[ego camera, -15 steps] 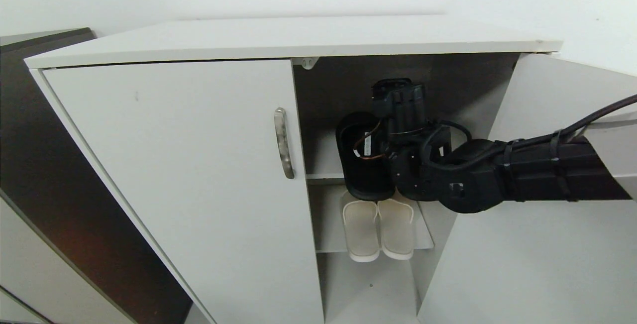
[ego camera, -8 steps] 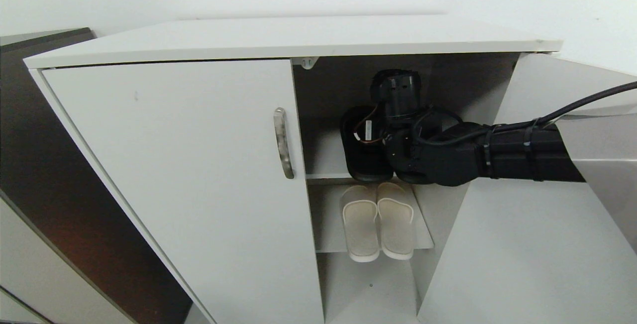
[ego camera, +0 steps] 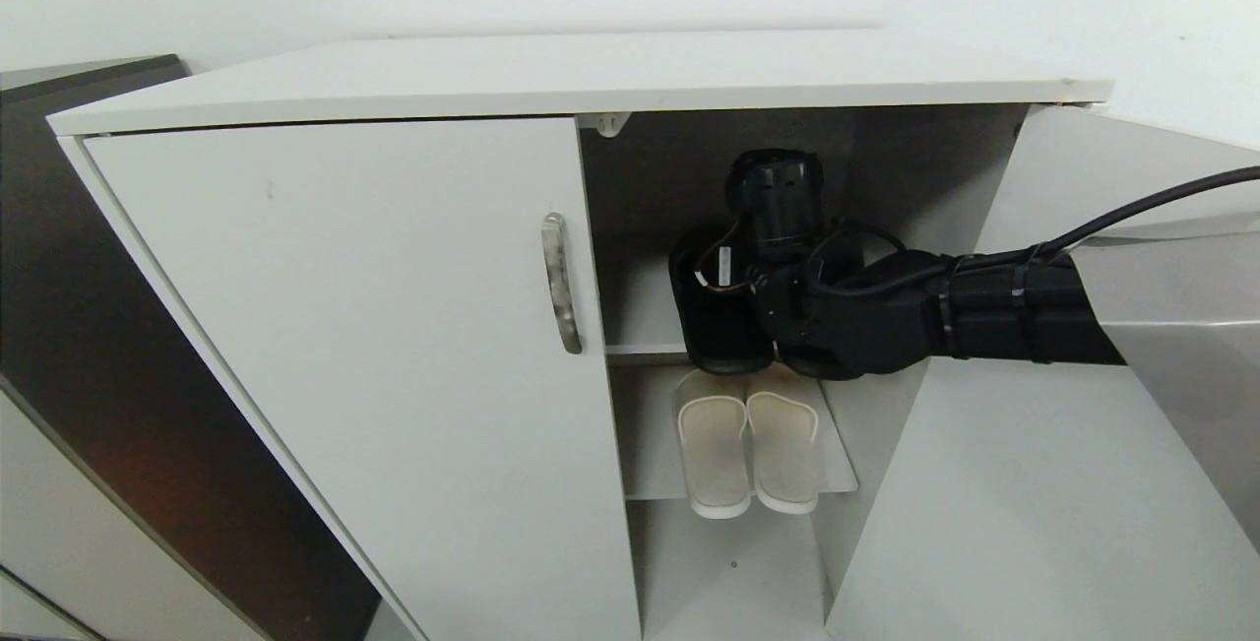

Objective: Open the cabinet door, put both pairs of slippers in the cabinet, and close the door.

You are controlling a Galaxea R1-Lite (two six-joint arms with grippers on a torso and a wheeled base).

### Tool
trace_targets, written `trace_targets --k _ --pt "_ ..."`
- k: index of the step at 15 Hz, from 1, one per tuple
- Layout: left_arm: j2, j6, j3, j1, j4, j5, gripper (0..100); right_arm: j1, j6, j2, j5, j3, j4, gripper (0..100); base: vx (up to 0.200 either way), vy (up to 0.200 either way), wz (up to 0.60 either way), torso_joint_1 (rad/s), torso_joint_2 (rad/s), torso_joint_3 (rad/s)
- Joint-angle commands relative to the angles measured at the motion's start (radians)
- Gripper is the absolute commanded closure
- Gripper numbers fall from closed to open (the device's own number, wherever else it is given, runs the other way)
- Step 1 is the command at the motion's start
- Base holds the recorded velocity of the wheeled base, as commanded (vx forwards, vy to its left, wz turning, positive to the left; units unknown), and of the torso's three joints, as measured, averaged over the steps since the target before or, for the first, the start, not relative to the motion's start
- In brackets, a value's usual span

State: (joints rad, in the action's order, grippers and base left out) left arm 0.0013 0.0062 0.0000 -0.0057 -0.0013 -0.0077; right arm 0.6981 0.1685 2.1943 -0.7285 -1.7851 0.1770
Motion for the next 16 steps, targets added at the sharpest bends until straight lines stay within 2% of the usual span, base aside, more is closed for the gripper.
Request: trace_targets --k 1,6,8,9,11,13,16 --pt "0.000 0.000 0.000 0.000 0.000 0.000 100 0.011 0.003 -0.019 -0.002 0.027 0.001 0 0.000 0.000 0.00 0.000 0.00 0.000" --pt "0.000 0.000 0.000 0.001 0.000 0.000 100 0.080 0.020 -0.171 -0.026 0.225 0.044 0 0.000 0.000 0.00 0.000 0.00 0.000" --pt "0.000 -0.002 0.000 0.000 0.000 0.000 100 0.135 0.019 -0.266 -0.048 0.372 0.119 0 0.000 0.000 0.00 0.000 0.00 0.000" --pt "0.000 -0.002 0.000 0.000 0.000 0.000 100 0.156 0.019 -0.298 -0.058 0.434 0.148 100 0.000 0.000 0.00 0.000 0.00 0.000" --pt "0.000 -0.002 0.000 0.001 0.000 0.000 100 0.215 0.016 -0.383 -0.068 0.572 0.213 100 0.000 0.000 0.00 0.000 0.00 0.000" --pt "0.000 -0.002 0.000 0.000 0.000 -0.002 100 0.244 0.016 -0.435 -0.063 0.650 0.229 100 0.000 0.000 0.00 0.000 0.00 0.000" --pt "0.000 -0.008 0.000 0.000 0.000 0.000 100 0.256 0.011 -0.432 -0.066 0.662 0.233 100 0.000 0.000 0.00 0.000 0.00 0.000"
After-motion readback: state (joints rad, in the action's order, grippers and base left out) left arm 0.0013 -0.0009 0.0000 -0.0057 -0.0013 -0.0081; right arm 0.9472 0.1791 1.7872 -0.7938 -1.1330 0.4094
